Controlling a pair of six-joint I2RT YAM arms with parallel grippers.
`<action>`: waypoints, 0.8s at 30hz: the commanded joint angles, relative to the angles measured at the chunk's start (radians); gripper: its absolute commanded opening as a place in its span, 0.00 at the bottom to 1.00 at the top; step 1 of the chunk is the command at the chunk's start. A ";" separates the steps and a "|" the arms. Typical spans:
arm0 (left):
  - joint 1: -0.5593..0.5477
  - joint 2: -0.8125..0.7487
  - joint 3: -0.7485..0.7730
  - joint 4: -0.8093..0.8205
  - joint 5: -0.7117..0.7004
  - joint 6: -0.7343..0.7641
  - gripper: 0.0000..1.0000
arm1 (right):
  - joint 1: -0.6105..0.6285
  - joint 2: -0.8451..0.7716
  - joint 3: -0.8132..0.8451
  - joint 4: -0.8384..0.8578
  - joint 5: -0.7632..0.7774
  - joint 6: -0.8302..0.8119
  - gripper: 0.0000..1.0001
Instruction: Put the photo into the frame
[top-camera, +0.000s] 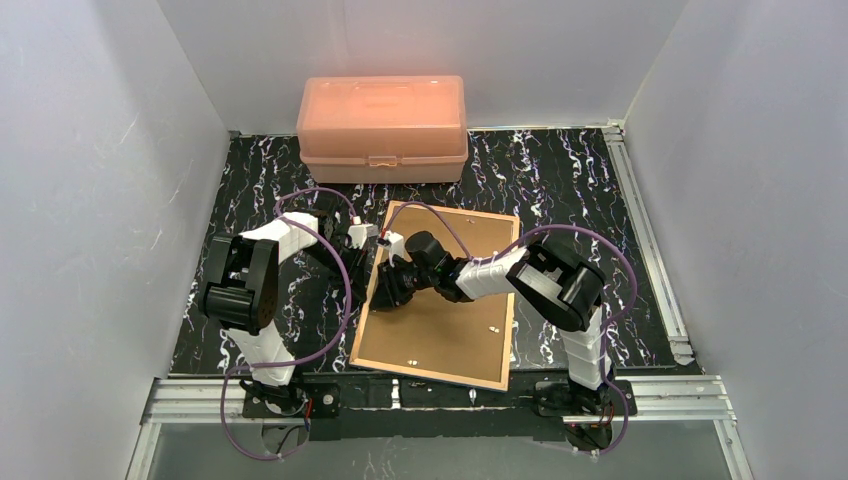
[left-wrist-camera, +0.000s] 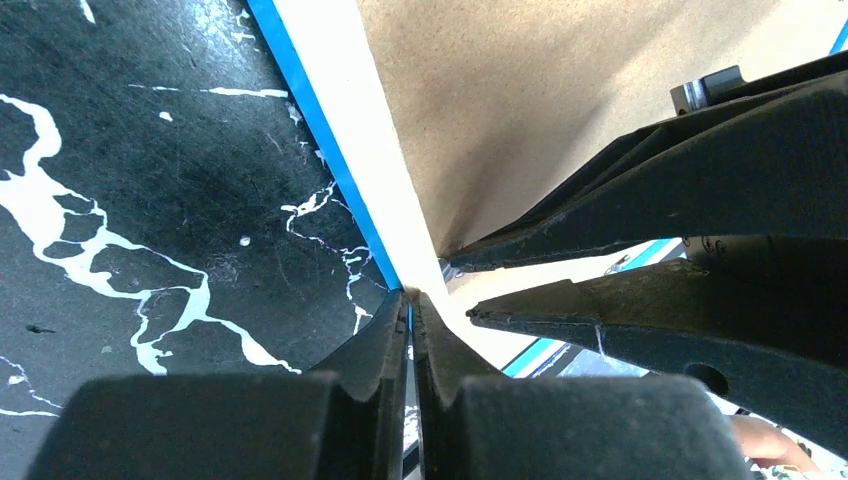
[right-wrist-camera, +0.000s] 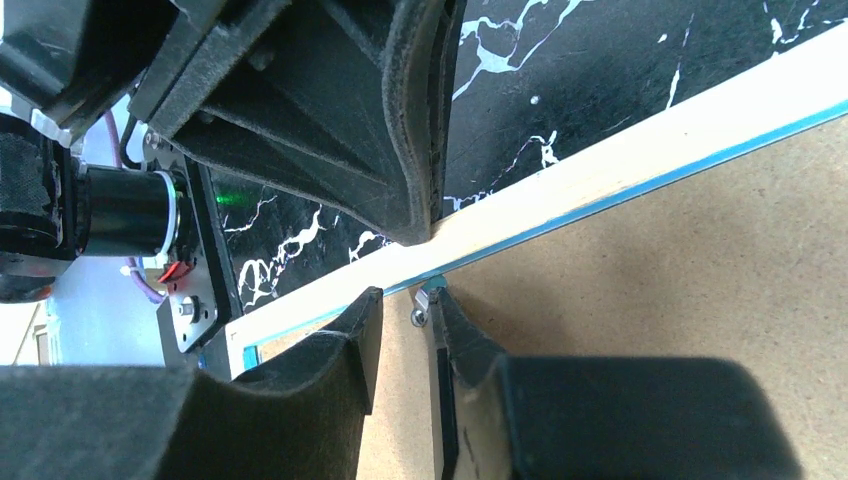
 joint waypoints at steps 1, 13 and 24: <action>-0.021 0.004 0.018 -0.007 0.078 0.000 0.01 | 0.031 -0.017 0.006 0.017 0.027 -0.032 0.31; -0.020 -0.008 0.029 -0.046 0.057 0.014 0.00 | -0.046 -0.108 -0.119 0.083 0.046 0.054 0.08; -0.020 -0.009 0.033 -0.046 0.070 0.011 0.00 | -0.033 -0.032 -0.131 0.284 -0.039 0.167 0.01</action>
